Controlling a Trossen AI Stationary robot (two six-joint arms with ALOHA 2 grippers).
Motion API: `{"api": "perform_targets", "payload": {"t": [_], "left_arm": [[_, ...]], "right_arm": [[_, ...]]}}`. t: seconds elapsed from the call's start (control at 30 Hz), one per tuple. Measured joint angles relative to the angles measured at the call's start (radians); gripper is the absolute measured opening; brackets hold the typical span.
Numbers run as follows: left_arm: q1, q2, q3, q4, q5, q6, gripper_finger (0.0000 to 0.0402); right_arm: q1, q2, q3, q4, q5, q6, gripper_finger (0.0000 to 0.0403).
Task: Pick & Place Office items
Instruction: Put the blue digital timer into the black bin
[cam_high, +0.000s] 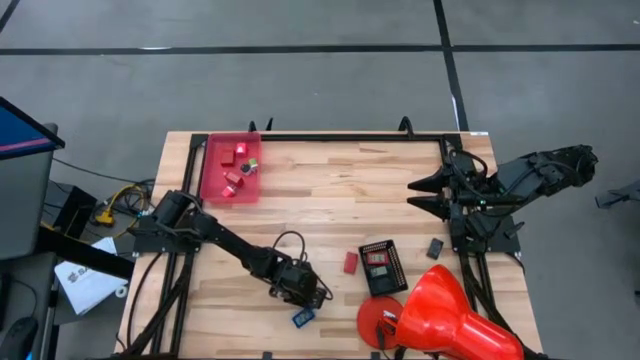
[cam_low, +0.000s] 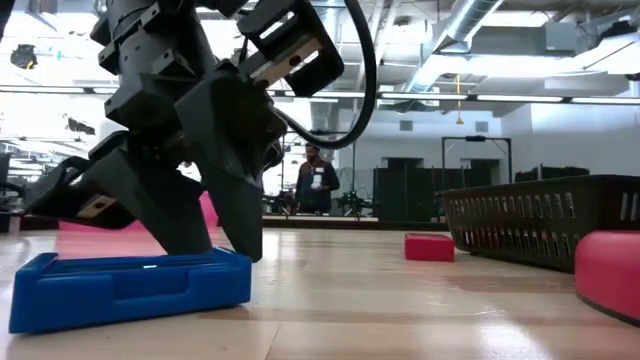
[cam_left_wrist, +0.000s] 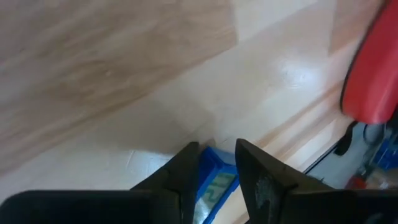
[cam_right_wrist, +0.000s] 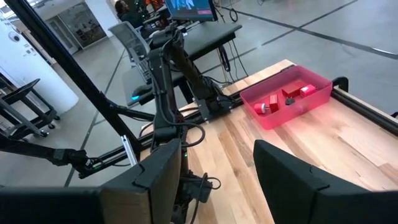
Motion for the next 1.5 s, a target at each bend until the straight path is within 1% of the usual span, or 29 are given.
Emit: {"api": "perform_targets", "payload": {"t": [0.1,0.17,0.23,0.3,0.4,0.47,0.53,0.6,0.7,0.8,0.9,1.0,1.13,1.23,1.27,1.37,1.43,1.5], "left_arm": [[-0.002,0.0,-0.002,0.027,0.0,0.078,0.0107],[-0.002,-0.003,-0.002,0.04,0.0,0.128,0.0121],[-0.003,-0.013,-0.002,0.044,-0.023,0.22,0.0142],[-0.003,-0.033,-0.004,0.03,-0.075,0.35,0.0169],[-0.007,-0.086,-0.003,0.018,-0.191,0.597,0.0211],[-0.012,-0.135,-0.002,-0.031,-0.266,0.758,0.0235],[-0.018,-0.173,-0.002,-0.062,-0.328,0.862,0.0255],[-0.03,-0.209,-0.002,-0.109,-0.348,0.92,0.0269],[-0.067,-0.236,0.0,-0.149,-0.351,0.952,0.028],[-0.14,-0.245,-0.002,-0.166,-0.324,0.957,0.0282],[-0.224,-0.256,-0.001,-0.172,-0.32,0.952,0.0279],[-0.285,-0.253,0.0,-0.207,-0.345,0.928,0.028],[-0.297,-0.237,-0.002,-0.299,-0.43,0.816,0.029],[-0.283,-0.206,-0.001,-0.317,-0.458,0.767,0.0294],[-0.28,-0.187,-0.001,-0.297,-0.456,0.762,0.0294],[-0.28,-0.137,0.0,-0.22,-0.409,0.734,0.0294],[-0.286,-0.112,0.0,-0.177,-0.372,0.68,0.0294],[-0.296,-0.105,-0.001,-0.177,-0.369,0.627,0.0294]], "right_arm": [[0.0,0.0,0.0,0.0,0.0,0.0,0.0196],[0.0,0.0,0.0,0.0,0.0,0.004,0.0196],[0.0,0.0,0.0,0.0,0.001,0.007,0.0196],[0.0,0.0,0.0,0.0,0.01,0.016,0.0196],[0.0,0.0,0.0,0.001,0.021,0.026,0.0196],[0.0,0.0,0.0,0.001,0.022,0.039,0.0196],[0.0,0.001,0.0,0.001,0.022,0.052,0.0196],[0.0,0.006,0.0,0.002,0.022,0.067,0.0196],[0.0,0.01,0.0,0.002,0.022,0.071,0.0196],[0.0,0.013,0.0,0.011,0.043,0.078,0.0196],[0.0,0.014,0.0,0.009,0.052,0.084,0.0196],[0.0,0.013,0.0,0.009,0.072,0.086,0.0196],[0.0,0.013,0.0,0.008,0.101,0.08,0.0196],[0.0,0.013,0.0,0.008,0.116,0.079,0.0196],[0.0,0.013,0.0,0.008,0.119,0.081,0.0196],[0.0,0.013,0.0,0.008,0.119,0.088,0.0196],[0.0,0.012,0.0,0.008,0.119,0.094,0.0196],[0.0,0.009,0.0,0.006,0.121,0.094,0.0196]]}}
